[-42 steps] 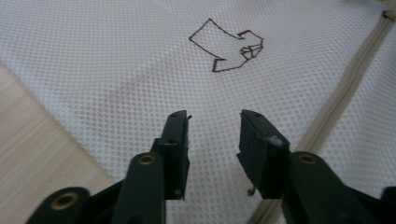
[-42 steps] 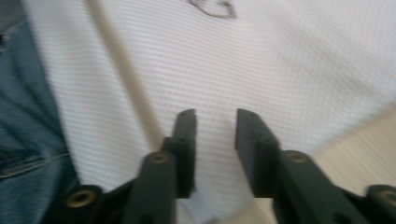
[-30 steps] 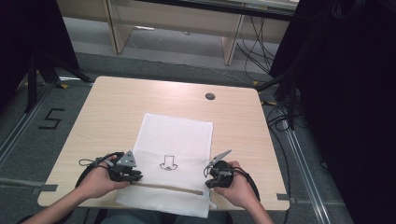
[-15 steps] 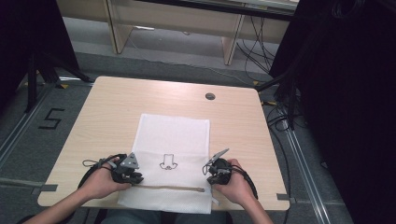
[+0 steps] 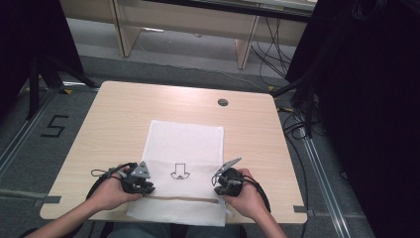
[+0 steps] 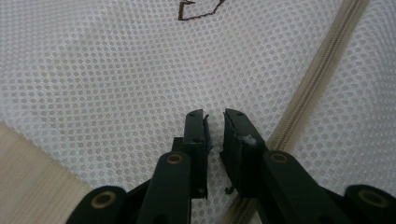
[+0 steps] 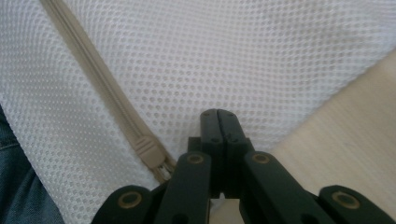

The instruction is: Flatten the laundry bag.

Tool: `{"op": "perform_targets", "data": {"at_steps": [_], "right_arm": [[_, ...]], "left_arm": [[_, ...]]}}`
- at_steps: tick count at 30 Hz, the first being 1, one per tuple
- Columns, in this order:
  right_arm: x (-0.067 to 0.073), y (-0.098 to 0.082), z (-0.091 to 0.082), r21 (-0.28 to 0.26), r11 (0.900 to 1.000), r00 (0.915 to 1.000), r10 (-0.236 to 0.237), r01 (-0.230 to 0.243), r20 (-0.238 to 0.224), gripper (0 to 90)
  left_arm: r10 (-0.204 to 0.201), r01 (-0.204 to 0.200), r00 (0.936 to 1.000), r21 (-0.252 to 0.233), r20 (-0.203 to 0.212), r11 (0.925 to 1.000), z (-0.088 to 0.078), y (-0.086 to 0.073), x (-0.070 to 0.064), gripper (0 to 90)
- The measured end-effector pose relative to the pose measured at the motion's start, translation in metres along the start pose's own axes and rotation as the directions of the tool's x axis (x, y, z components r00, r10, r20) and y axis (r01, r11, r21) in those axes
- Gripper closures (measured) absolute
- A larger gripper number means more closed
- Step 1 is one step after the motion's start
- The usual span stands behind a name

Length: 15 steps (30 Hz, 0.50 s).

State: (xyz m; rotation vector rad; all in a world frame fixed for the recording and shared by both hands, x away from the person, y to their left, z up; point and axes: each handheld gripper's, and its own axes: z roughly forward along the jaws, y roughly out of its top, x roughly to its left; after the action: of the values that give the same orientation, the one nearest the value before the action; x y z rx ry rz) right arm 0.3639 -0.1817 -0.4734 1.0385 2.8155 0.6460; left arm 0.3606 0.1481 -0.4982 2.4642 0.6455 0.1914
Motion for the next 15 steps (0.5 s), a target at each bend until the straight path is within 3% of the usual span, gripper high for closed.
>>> {"op": "perform_targets", "data": {"at_steps": [4,5,6,7,10,11,14,15], "right_arm": [[-0.0010,0.0010,0.0089,0.037,0.999,0.9998,-0.012,0.011,0.015,90.0],[-0.0012,0.0009,0.0096,0.040,0.999,0.9999,0.005,-0.005,0.010,90.0],[-0.0029,0.0017,0.0098,0.037,0.999,0.9998,-0.008,0.007,0.017,90.0],[-0.0034,0.0019,0.0095,0.044,0.999,0.9998,0.004,-0.004,0.020,90.0],[-0.0065,0.0020,0.0099,0.035,0.999,0.9996,-0.007,0.006,0.028,90.0],[-0.0074,0.0018,0.0100,0.032,0.999,0.9994,-0.009,0.008,0.032,90.0],[-0.0078,0.0005,0.0092,0.031,0.999,0.9993,0.028,-0.028,0.027,90.0],[-0.0079,0.0005,0.0092,0.031,0.999,0.9993,0.026,-0.027,0.028,90.0]], "left_arm": [[0.003,-0.003,1.0000,-0.003,-0.001,1.0000,0.0007,0.0010,0.0010,78.4],[-0.037,0.037,0.9993,-0.041,-0.002,0.9985,0.0037,0.0013,-0.0012,78.4],[-0.037,0.037,0.9993,-0.041,-0.002,0.9985,0.0037,0.0013,-0.0012,78.4],[0.004,-0.004,1.0000,-0.008,-0.007,1.0000,0.0023,0.0031,0.0018,78.4],[-0.029,0.029,0.9995,-0.034,-0.008,0.9990,0.0049,0.0039,0.0001,78.4],[-0.009,0.008,1.0000,-0.010,-0.005,0.9999,0.0042,0.0046,0.0014,78.4],[0.004,-0.004,0.9999,-0.010,-0.012,0.9999,0.0038,0.0049,0.0006,78.3],[-0.035,0.034,0.9993,-0.043,-0.010,0.9985,0.0060,0.0044,-0.0022,78.3]]}}
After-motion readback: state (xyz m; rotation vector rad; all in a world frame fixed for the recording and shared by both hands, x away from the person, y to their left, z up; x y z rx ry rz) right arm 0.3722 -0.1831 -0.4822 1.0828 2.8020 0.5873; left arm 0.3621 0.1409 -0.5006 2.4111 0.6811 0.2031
